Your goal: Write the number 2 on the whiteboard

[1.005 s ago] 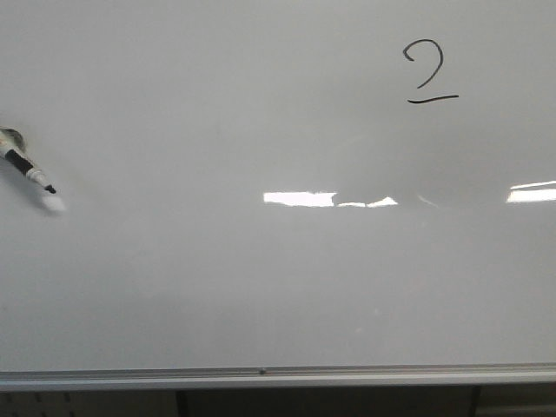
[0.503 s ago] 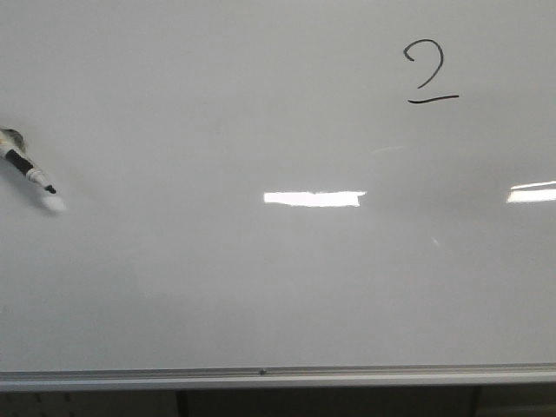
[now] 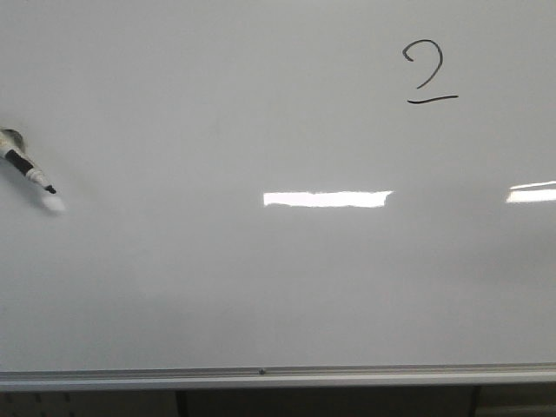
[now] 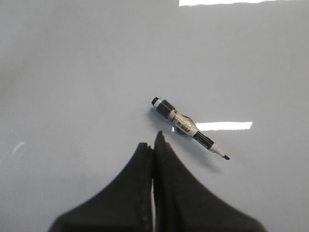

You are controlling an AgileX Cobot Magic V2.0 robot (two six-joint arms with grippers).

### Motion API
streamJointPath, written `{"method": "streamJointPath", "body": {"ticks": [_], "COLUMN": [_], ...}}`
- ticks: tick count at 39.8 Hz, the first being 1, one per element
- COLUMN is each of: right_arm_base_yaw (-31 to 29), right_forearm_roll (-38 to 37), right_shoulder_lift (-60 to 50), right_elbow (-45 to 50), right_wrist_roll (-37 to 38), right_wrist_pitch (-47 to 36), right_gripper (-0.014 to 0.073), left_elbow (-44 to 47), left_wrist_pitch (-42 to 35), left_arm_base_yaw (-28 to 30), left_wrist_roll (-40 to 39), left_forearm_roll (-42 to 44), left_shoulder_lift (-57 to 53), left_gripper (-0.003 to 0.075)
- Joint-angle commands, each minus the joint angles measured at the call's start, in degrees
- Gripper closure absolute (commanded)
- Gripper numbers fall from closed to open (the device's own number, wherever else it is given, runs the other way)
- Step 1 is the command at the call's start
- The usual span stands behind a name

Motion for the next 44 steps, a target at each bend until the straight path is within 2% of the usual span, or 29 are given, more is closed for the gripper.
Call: {"method": "streamJointPath", "body": {"ticks": [1,7,26,29,35,44], "right_arm_base_yaw": [-3.4,-5.1,-5.1,-5.1,-5.0,-5.0], "right_forearm_roll": [-0.3,-0.2,0.1,4.3,14.3,15.6], "right_shoulder_lift": [-1.0,-1.7,-1.7,-1.7,-1.7,-1.7], "right_elbow": [2.3,7.5,7.4,7.4,7.4,7.4], "right_wrist_roll": [-0.8,-0.4,-0.4,-1.6,-13.7,-14.9], "right_wrist_pitch": [-10.4,-18.9,-19.1,-17.8,-16.0,-14.6], "right_gripper": [0.0662,0.0662,0.0662,0.0662,0.0662,0.0662], "left_elbow": [1.3,1.3,1.3,1.3,1.3,1.3], "left_wrist_pitch": [-4.6,-4.6,-4.6,-4.6,-4.6,-4.6], "left_arm_base_yaw": [-0.1,-0.1,-0.1,-0.1,-0.1,-0.1], "left_wrist_roll": [-0.7,-0.7,-0.7,-0.7,-0.7,-0.7], "left_forearm_roll": [-0.1,-0.1,-0.1,-0.1,-0.1,-0.1], "left_shoulder_lift": [-1.1,-1.1,-1.0,-1.0,-1.0,-1.0], "left_gripper": [0.074,0.074,0.074,0.074,0.074,0.074]}}
